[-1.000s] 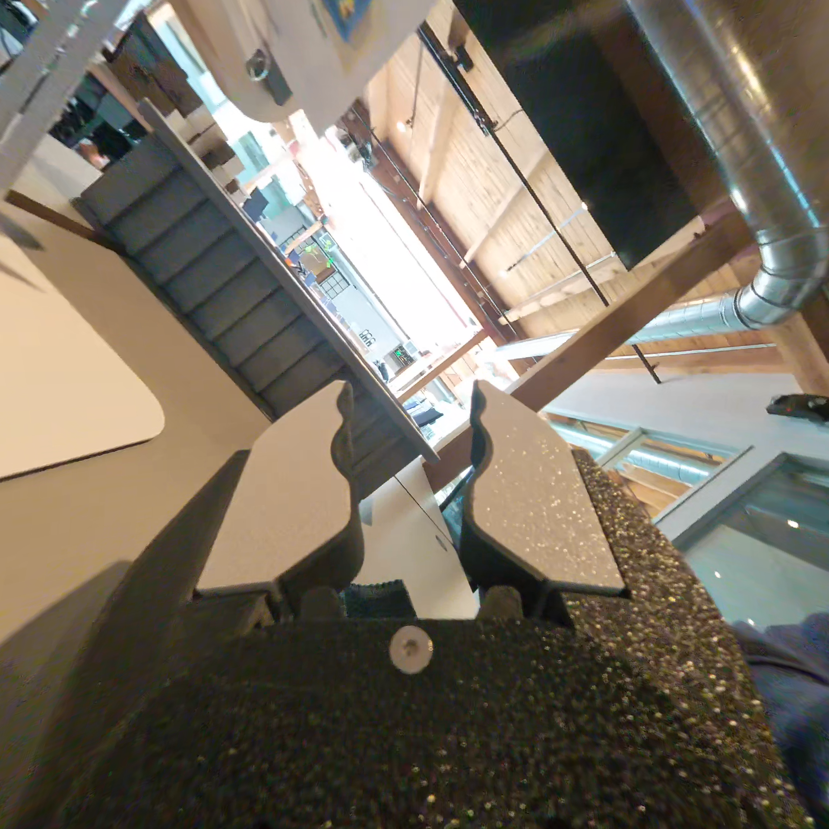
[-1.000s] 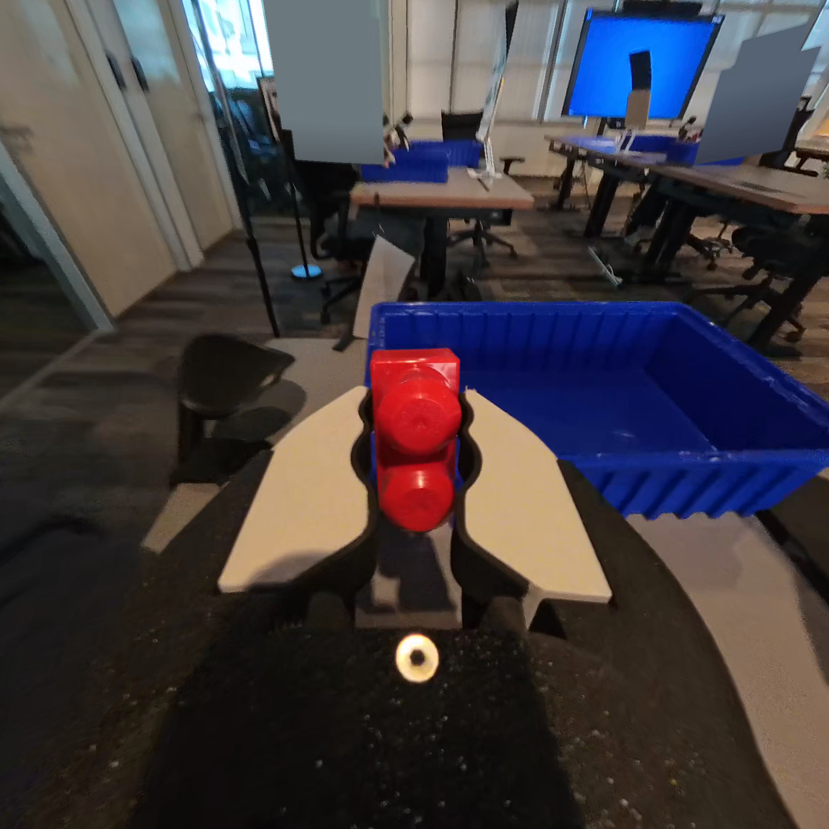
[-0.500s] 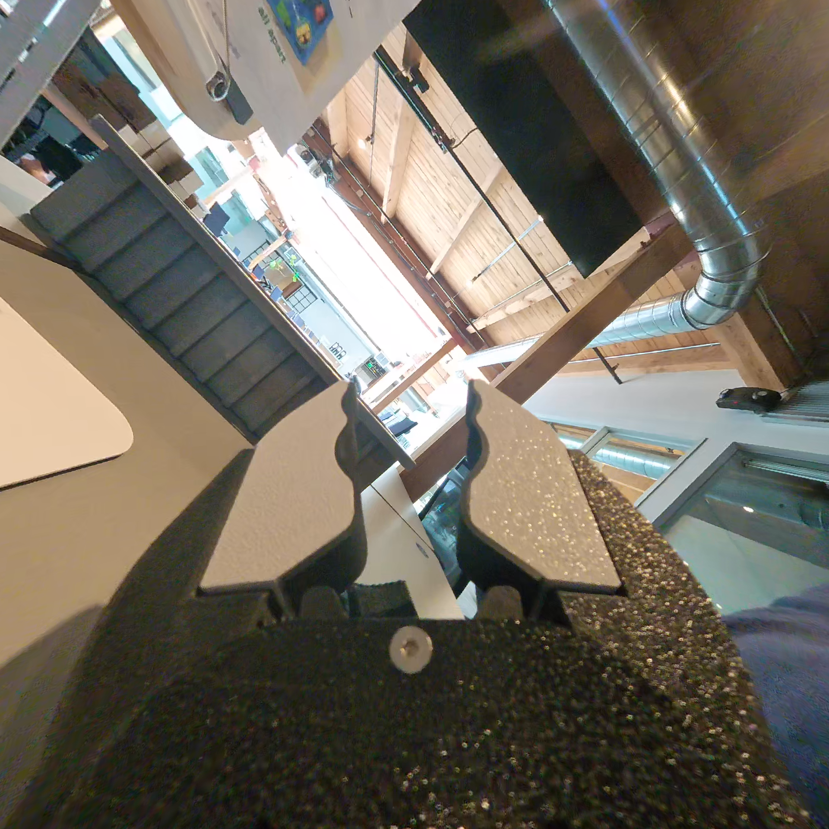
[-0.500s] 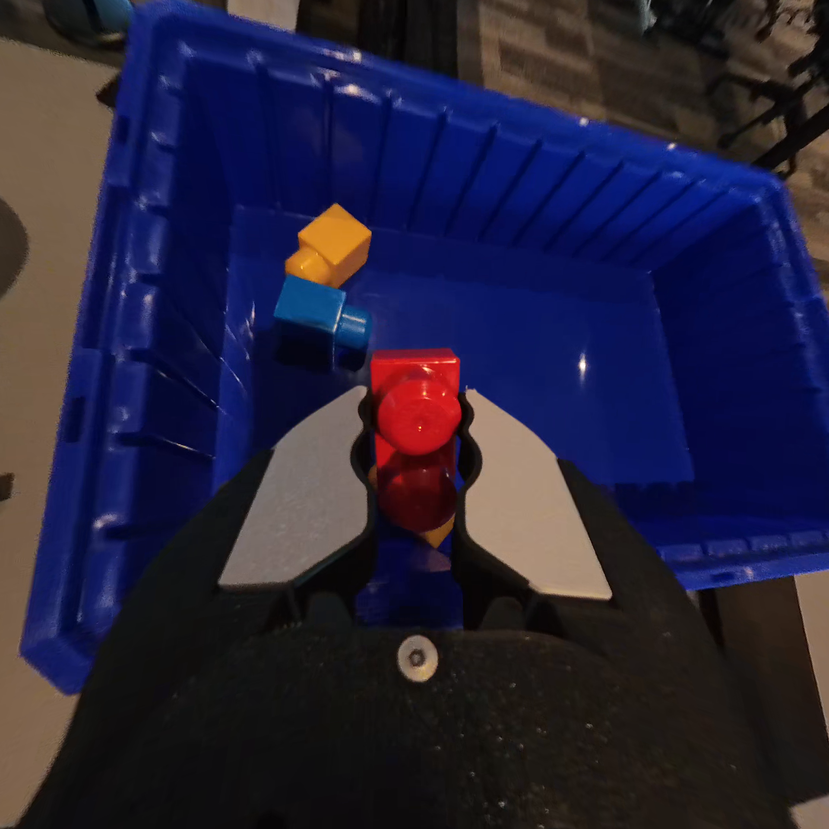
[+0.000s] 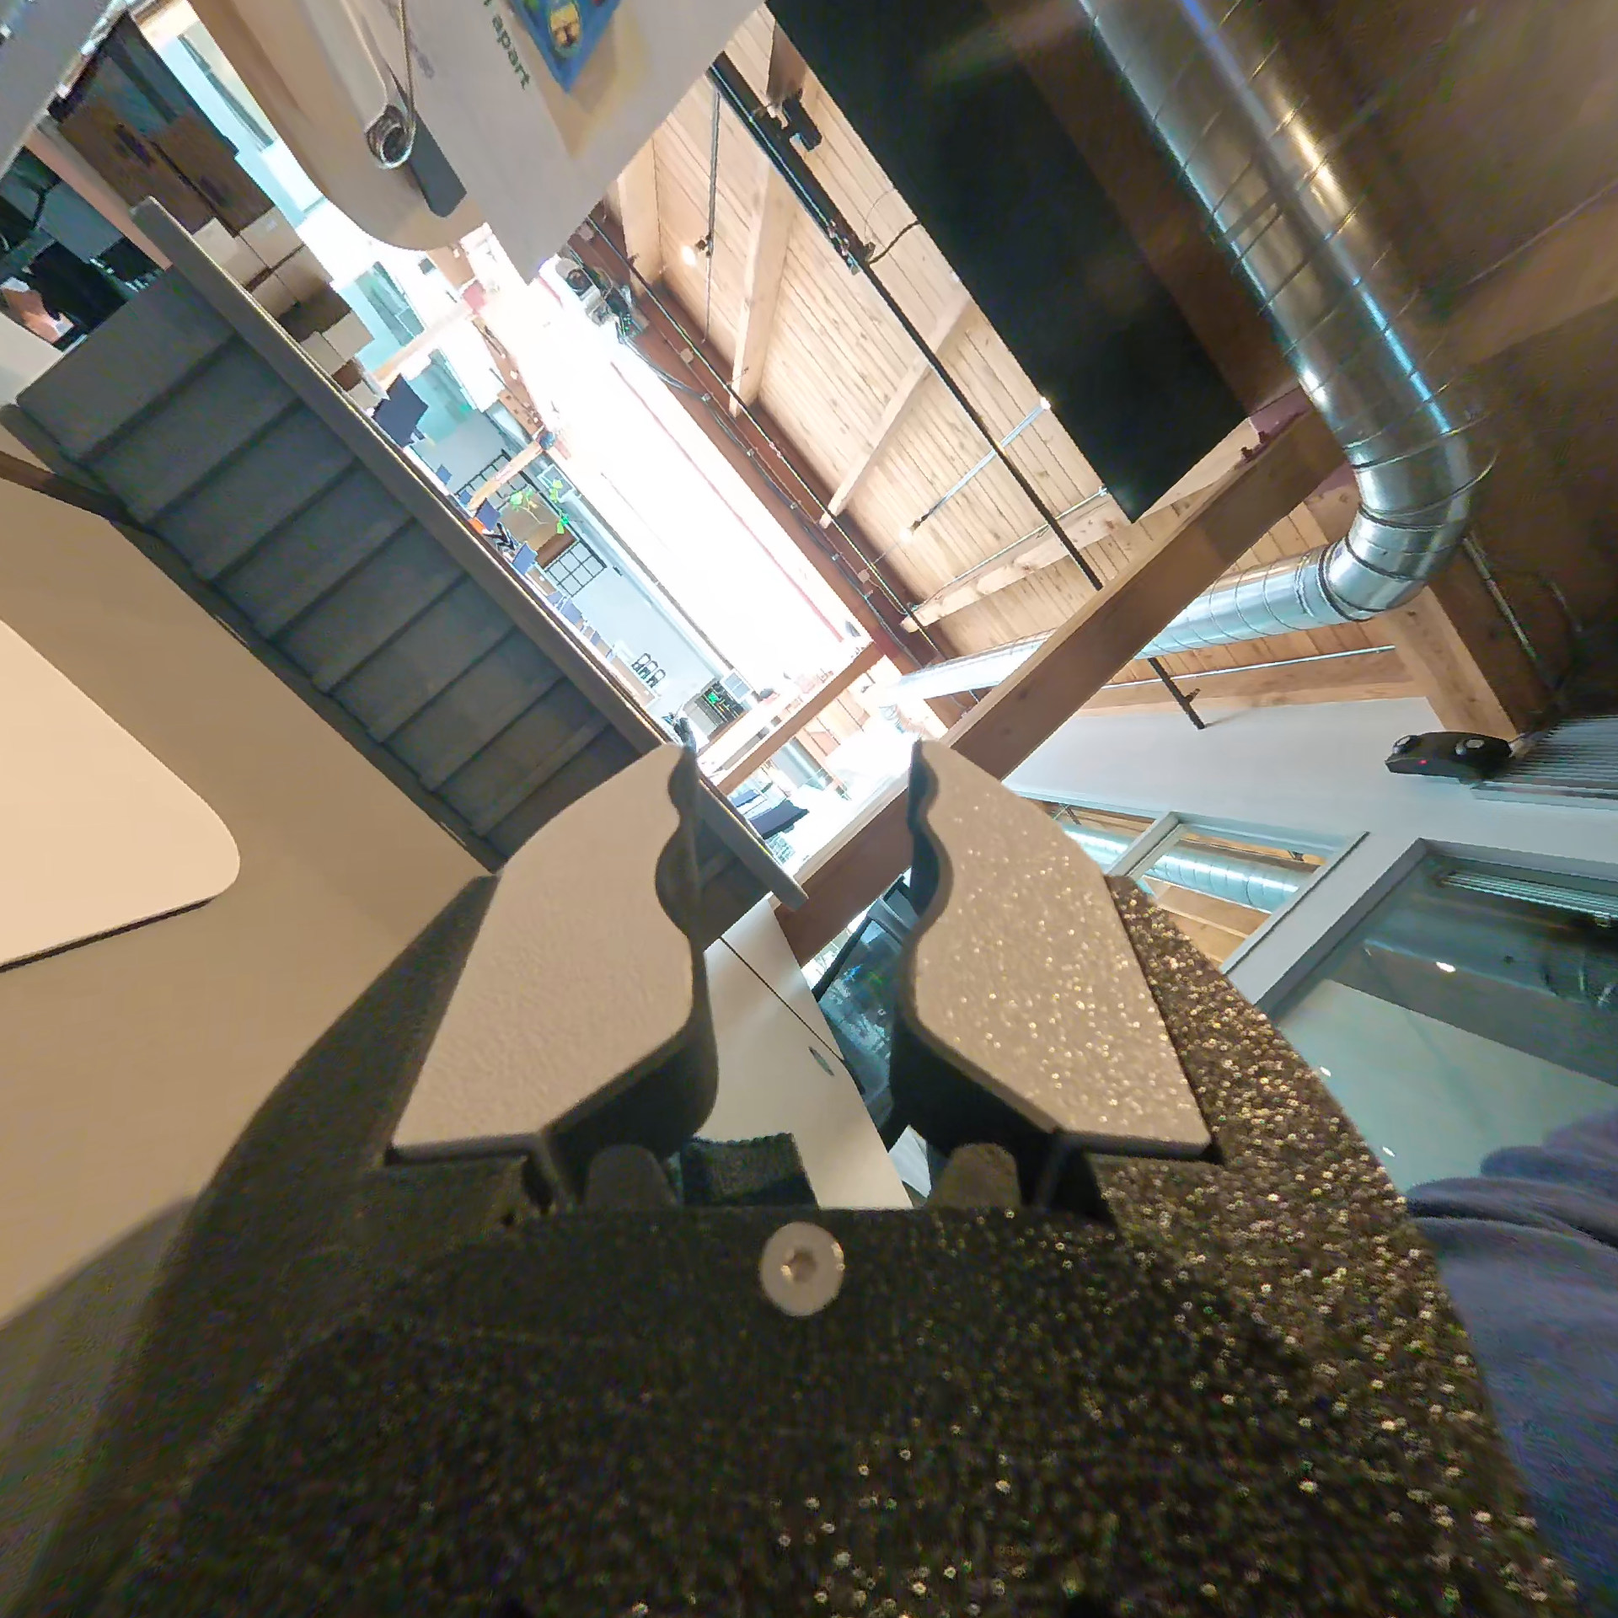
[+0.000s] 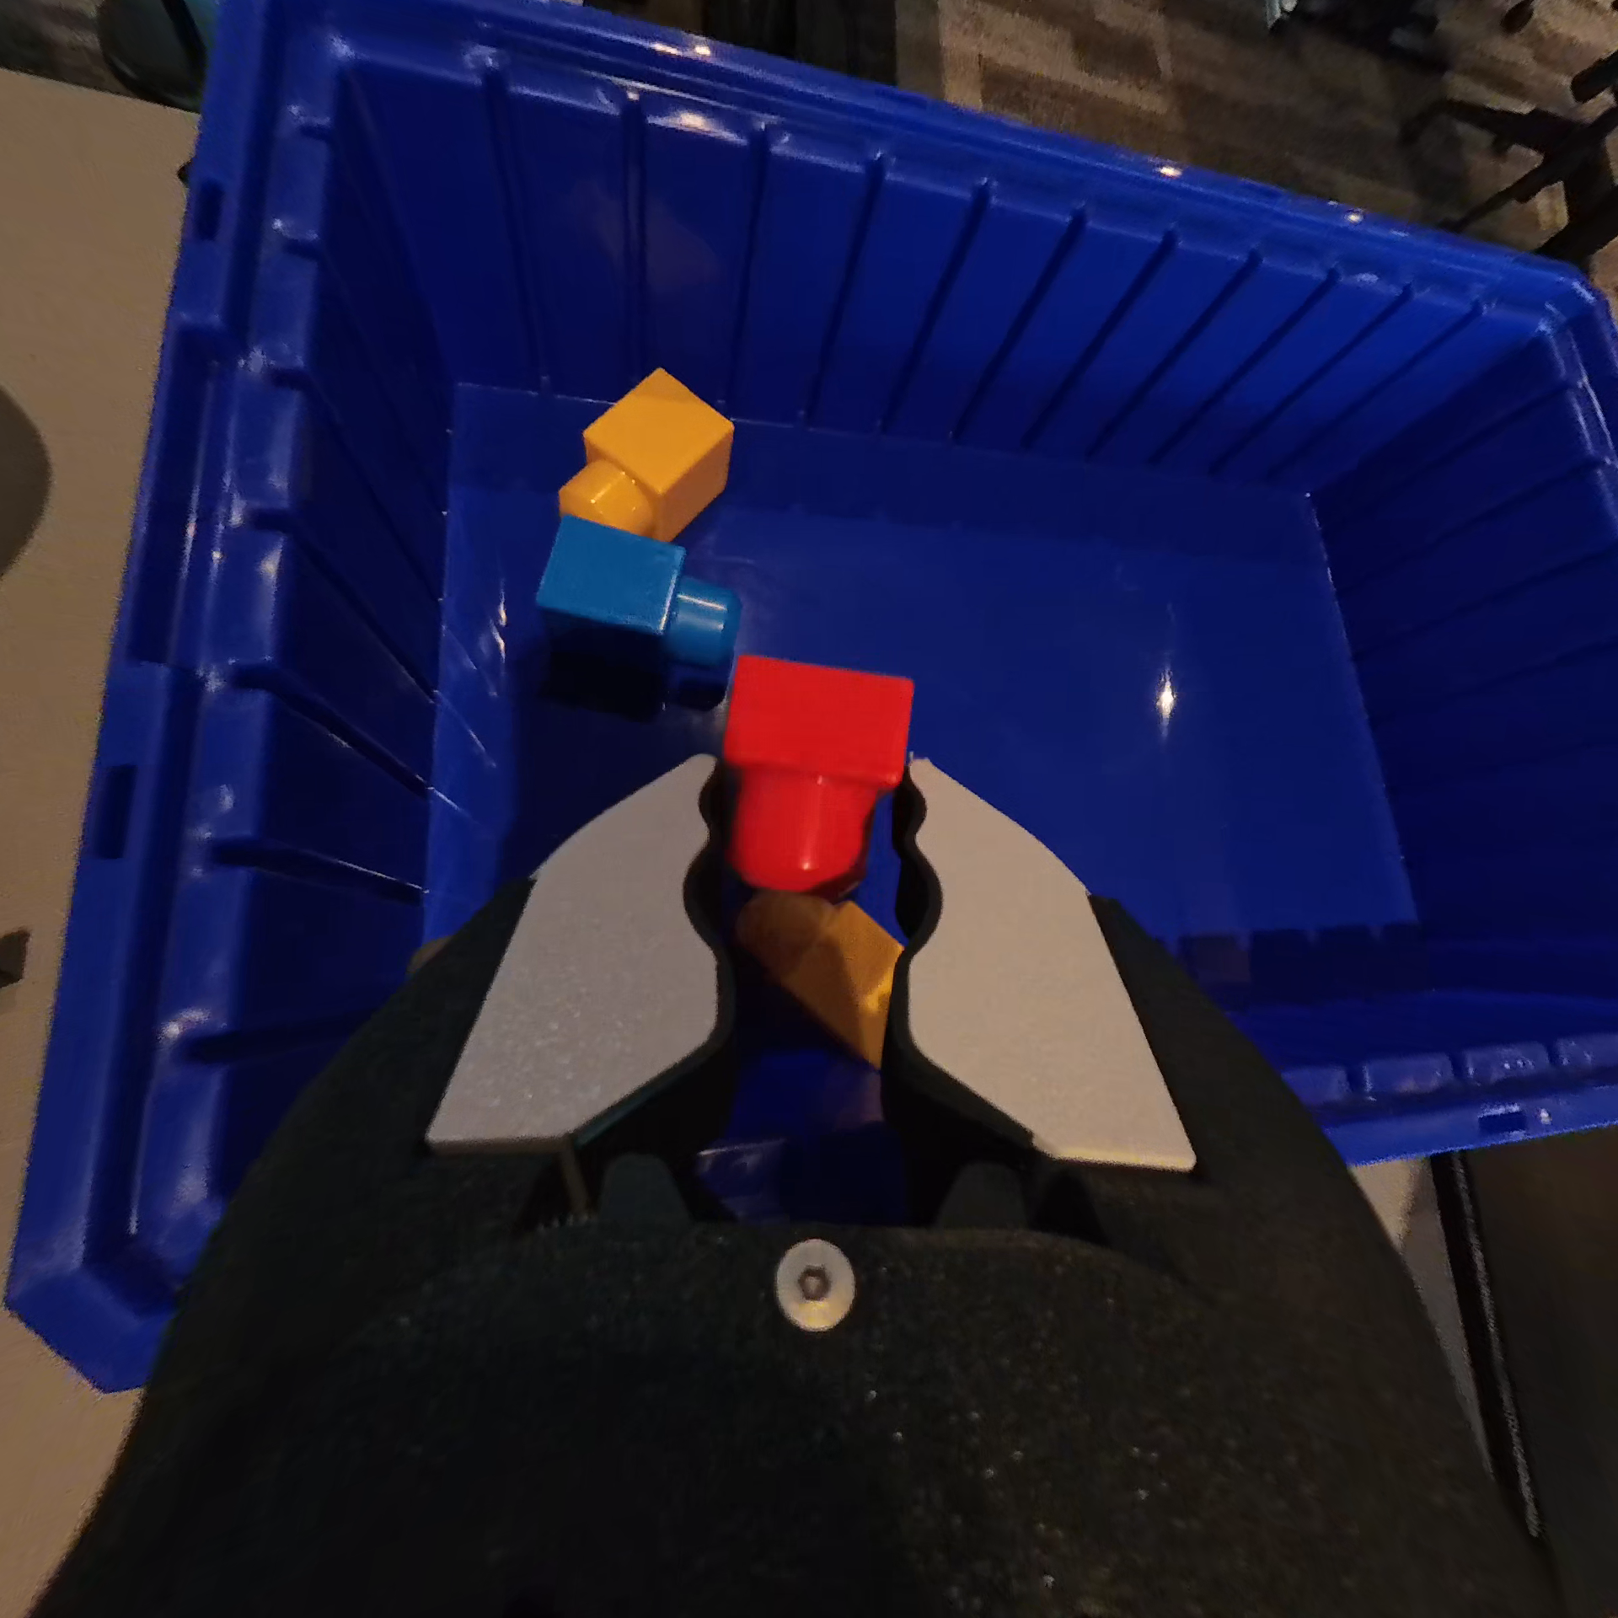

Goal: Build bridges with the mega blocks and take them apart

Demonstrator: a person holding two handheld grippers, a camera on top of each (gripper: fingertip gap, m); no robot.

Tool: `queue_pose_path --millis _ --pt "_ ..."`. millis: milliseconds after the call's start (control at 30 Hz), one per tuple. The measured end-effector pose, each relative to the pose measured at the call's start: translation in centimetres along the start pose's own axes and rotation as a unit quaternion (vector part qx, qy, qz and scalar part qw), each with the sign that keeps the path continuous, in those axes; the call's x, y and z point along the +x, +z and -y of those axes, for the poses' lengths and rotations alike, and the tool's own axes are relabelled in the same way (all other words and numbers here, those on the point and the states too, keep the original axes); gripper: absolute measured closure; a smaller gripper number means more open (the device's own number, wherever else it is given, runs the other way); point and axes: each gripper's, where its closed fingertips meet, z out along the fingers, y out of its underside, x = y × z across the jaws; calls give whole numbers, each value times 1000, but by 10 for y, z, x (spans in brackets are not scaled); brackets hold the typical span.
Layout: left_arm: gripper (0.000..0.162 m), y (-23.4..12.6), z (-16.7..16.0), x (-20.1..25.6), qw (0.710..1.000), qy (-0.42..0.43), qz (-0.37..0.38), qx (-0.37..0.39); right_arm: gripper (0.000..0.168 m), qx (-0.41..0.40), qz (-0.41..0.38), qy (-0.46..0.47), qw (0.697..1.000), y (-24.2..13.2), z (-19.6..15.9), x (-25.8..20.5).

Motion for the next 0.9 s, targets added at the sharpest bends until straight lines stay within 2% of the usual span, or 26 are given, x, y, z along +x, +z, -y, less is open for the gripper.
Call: queue_pose_path --millis 267,433,567,733,900 --pt "118 -1 0 2 1000 2 -6 2 118 45 -21 21 999 -16 9 7" --pt "118 -4 6 2 1000 13 -5 9 115 119 -54 32 991 -70 27 13" --pt "119 -12 20 -1 999 35 9 25 115 178 -76 53 980 -137 21 11" --pt "120 -28 41 -5 995 79 40 43 118 247 -104 86 959 -238 -18 3" --pt "120 -45 60 -7 974 191 106 52 121 300 -201 113 926 -328 -102 18"
